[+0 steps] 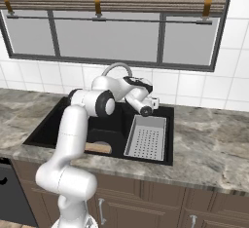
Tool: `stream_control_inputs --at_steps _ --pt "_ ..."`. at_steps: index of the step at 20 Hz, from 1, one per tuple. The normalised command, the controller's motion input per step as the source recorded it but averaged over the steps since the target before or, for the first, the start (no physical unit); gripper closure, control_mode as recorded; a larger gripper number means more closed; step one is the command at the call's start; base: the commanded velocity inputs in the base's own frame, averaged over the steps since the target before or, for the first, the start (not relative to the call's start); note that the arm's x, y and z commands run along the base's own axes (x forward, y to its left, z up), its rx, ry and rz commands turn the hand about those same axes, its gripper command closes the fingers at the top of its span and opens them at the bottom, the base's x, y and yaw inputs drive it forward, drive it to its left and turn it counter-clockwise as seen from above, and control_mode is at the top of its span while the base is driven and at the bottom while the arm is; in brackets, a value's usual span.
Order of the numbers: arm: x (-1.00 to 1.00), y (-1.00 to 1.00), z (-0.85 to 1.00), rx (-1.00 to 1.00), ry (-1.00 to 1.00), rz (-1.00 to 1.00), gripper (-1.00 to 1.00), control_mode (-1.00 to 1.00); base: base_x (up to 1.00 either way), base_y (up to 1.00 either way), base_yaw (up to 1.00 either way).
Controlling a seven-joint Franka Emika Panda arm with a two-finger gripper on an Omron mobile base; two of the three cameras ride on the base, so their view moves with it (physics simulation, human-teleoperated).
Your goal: Turn on the sink faucet with hot water and rinse the cutting board for ten seconds, then turn off the faucet. Push the cutting board to reach the water if necessary.
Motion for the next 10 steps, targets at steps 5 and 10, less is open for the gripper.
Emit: stream_control_inputs --at_steps 5,10 --pt "0.04 0.0 0.0 0.0 0.0 0.0 -1.0 -1.0 0.0 0.0 0.0" --pt "0.07 0.0 0.0 0.0 0.0 0.0 -1.0 -1.0 0.0 0.0 0.0"
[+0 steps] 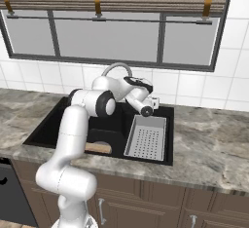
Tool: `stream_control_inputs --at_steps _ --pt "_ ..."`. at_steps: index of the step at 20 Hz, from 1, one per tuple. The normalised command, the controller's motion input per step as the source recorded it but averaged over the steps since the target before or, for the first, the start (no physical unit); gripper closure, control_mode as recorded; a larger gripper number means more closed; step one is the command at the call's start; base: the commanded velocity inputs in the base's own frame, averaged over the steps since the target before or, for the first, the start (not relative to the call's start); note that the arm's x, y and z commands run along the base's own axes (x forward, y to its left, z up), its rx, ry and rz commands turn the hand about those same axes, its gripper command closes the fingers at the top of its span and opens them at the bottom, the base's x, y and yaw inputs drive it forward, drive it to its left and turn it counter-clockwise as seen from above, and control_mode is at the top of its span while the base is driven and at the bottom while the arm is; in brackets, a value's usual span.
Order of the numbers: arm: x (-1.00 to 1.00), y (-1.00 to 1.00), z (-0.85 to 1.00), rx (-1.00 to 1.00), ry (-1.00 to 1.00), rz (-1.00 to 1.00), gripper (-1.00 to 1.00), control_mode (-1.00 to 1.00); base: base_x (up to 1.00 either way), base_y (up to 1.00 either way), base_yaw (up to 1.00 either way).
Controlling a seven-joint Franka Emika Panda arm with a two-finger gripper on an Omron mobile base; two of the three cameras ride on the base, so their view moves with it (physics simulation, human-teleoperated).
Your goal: Turn on the sink faucet with hot water and rinse the cutting board for ten seconds, then turn off the faucet. Push the cutting board to reach the water if necessary.
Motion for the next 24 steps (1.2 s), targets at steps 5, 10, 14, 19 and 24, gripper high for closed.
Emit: stream_control_inputs --at_steps 5,10,14,19,24 --pt "0.09 0.0 0.0 0.0 0.0 0.0 -1.0 -1.0 0.0 0.0 0.0" --pt "0.07 0.0 0.0 0.0 0.0 0.0 -1.0 -1.0 0.0 0.0 0.0" --pt "0.05 0.0 0.0 0.0 0.0 0.0 -1.0 -1.0 0.0 0.0 0.0" --pt "0.0 -0.1 0.0 0.0 0.0 0.0 -1.0 -1.0 0.0 0.0 0.0" --pt "0.0 -0.18 0.0 0.0 0.0 0.0 -1.0 -1.0 0.0 0.0 0.0"
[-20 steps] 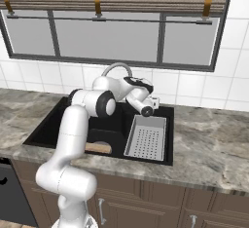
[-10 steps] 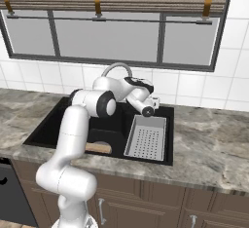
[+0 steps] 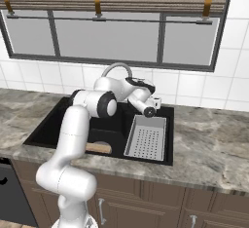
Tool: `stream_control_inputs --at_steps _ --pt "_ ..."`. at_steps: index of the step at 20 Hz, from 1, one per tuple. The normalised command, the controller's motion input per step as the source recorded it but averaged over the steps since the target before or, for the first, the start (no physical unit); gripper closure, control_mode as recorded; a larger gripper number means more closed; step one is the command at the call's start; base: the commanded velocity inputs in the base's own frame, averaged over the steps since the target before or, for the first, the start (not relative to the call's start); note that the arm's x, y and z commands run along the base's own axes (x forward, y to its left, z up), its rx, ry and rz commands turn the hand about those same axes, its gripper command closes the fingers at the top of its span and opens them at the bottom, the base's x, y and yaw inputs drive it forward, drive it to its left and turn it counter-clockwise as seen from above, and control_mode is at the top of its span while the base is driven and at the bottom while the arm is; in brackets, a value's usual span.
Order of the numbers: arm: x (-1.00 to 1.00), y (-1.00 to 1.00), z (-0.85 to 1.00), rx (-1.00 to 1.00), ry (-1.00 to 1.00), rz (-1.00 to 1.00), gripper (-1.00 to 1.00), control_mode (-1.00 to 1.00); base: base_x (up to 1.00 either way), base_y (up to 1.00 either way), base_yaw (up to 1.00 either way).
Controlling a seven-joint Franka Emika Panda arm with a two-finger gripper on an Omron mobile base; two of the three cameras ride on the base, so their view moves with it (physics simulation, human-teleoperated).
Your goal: Turn on the sink faucet with hot water and rinse the cutting board for ten seconds, then turn off the faucet. Push the cutting board to reach the water if necessary.
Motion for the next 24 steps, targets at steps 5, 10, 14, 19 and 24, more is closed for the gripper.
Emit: stream_control_inputs --at_steps 5,10,14,19,24 --pt "0.0 -0.13 0.0 0.0 0.0 0.0 -1.0 -1.0 0.0 0.0 0.0" --pt "-0.04 -0.04 0.0 0.0 0.0 0.0 -1.0 -1.0 0.0 0.0 0.0" --pt "-0.18 -0.07 0.0 0.0 0.0 0.0 -1.0 -1.0 0.0 0.0 0.0" --pt "-0.2 -0.1 0.0 0.0 0.0 0.0 -1.0 -1.0 0.0 0.0 0.0" --pt "-0.18 -0.15 0.0 0.0 0.0 0.0 -1.0 -1.0 0.0 0.0 0.0"
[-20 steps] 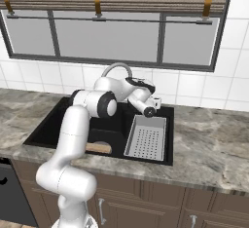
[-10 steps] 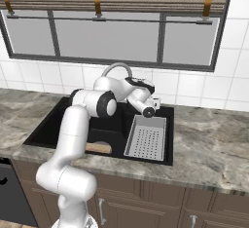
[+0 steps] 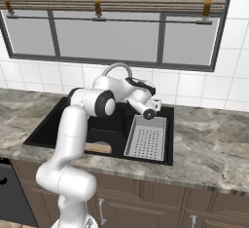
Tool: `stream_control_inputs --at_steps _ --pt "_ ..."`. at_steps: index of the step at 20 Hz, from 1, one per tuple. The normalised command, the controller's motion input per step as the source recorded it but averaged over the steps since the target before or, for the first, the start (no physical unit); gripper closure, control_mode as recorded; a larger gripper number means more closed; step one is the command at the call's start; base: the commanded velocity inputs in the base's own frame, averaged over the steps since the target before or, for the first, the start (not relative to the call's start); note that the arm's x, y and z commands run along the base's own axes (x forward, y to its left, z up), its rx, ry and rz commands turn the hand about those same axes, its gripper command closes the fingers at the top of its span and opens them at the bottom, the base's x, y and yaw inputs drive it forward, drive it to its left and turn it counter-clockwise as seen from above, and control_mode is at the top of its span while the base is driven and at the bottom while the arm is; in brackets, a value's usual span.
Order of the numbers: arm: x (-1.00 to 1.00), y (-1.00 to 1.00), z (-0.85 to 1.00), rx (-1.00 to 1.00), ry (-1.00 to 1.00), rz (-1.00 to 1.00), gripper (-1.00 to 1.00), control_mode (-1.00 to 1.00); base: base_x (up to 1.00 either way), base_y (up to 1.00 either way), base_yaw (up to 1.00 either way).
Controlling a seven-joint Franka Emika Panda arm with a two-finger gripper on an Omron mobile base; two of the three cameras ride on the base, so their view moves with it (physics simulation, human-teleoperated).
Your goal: Turn on the sink faucet with hot water and rinse the cutting board for ten seconds, then turn off the faucet. Push the cutting board to reach the water if necessary.
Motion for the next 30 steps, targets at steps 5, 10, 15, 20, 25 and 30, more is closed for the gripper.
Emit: stream_control_inputs --at_steps 5,10,15,20,25,30 --pt "-0.07 -0.18 0.0 0.0 0.0 0.0 -1.0 -1.0 0.0 0.0 0.0" --pt "0.0 -0.05 0.0 0.0 0.0 0.0 -1.0 -1.0 0.0 0.0 0.0" --pt "0.1 0.0 0.0 0.0 0.0 0.0 -1.0 -1.0 0.0 0.0 0.0" --pt "0.14 0.0 0.0 0.0 0.0 0.0 -1.0 -1.0 0.0 0.0 0.0" --pt "0.12 0.0 0.0 0.0 0.0 0.0 -1.0 -1.0 0.0 0.0 0.0" --pt "0.03 0.06 0.0 0.0 0.0 0.0 -1.0 -1.0 0.0 0.0 0.0"
